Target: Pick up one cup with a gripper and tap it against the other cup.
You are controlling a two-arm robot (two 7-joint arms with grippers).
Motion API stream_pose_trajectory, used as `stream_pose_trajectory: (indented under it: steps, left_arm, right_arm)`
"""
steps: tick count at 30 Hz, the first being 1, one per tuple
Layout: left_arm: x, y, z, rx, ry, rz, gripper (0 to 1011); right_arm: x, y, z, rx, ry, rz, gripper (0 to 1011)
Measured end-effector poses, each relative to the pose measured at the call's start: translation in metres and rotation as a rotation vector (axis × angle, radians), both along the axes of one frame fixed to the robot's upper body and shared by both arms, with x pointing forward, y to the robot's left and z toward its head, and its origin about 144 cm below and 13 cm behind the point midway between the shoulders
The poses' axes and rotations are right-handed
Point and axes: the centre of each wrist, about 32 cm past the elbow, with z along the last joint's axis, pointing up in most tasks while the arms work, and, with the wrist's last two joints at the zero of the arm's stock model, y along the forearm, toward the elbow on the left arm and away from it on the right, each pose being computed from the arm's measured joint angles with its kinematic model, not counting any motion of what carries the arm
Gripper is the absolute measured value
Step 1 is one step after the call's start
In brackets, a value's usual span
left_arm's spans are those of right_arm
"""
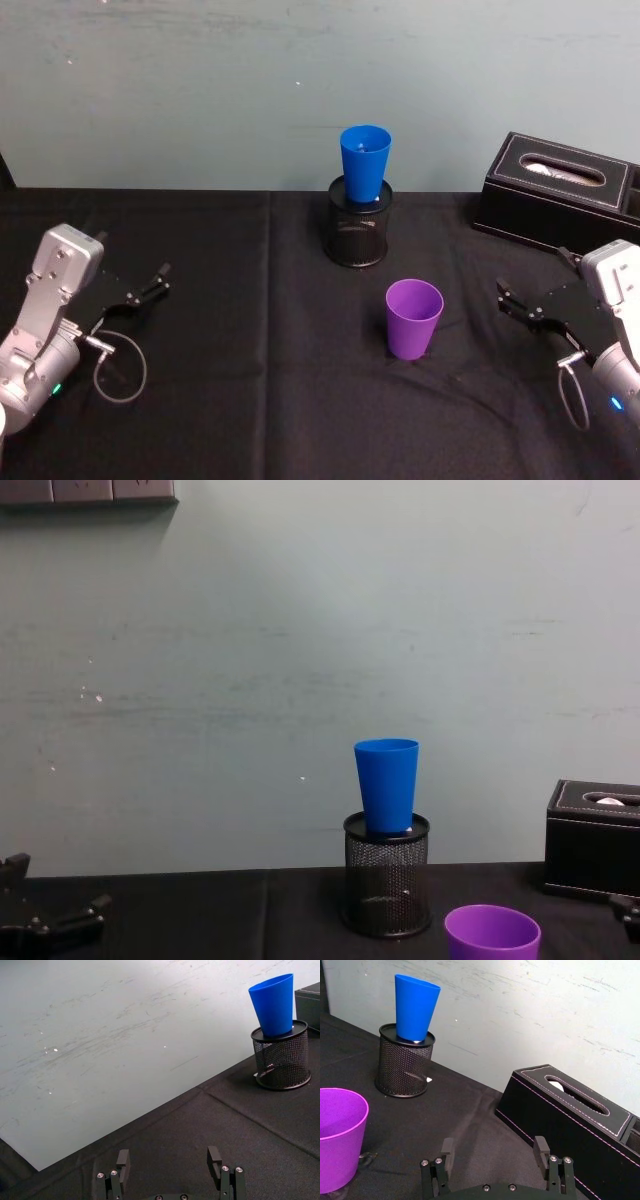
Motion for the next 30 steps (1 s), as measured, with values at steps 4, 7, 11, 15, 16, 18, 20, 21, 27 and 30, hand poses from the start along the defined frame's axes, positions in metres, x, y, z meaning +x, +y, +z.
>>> stream_pose_trajectory:
  steps: [4,7,11,15,16,18,20,21,27,30]
  left_arm:
    - [0.0,0.0,0.0,0.0,0.0,0.0,1011]
    - [0.0,0.0,0.0,0.0,0.0,0.0,1011]
    - [0.0,0.0,0.0,0.0,0.0,0.0,1012]
    - [0.0,0.0,0.0,0.0,0.0,0.0,1011]
    - [0.0,0.0,0.0,0.0,0.0,0.0,1012]
    - [0.0,0.0,0.0,0.0,0.0,0.0,1012]
    - [0.0,0.0,0.0,0.0,0.0,0.0,1011]
    - [0.0,0.0,0.0,0.0,0.0,0.0,1011]
    - [0.0,0.0,0.0,0.0,0.0,0.0,1011]
    - [0.0,0.0,0.0,0.0,0.0,0.0,1011]
  right_arm:
    - [0.0,0.0,0.0,0.0,0.0,0.0,1003]
    - [0.0,0.0,0.0,0.0,0.0,0.0,1003]
    - [0.0,0.0,0.0,0.0,0.0,0.0,1002]
    - [0.0,0.0,0.0,0.0,0.0,0.0,1003]
    - [0.0,0.0,0.0,0.0,0.0,0.0,1003]
    - [0.0,0.0,0.0,0.0,0.0,0.0,1003]
    - [0.0,0.0,0.0,0.0,0.0,0.0,1003]
    - [0.0,0.0,0.0,0.0,0.0,0.0,1003]
    - [0.0,0.0,0.0,0.0,0.0,0.0,1003]
    - [0.0,0.0,0.0,0.0,0.0,0.0,1003]
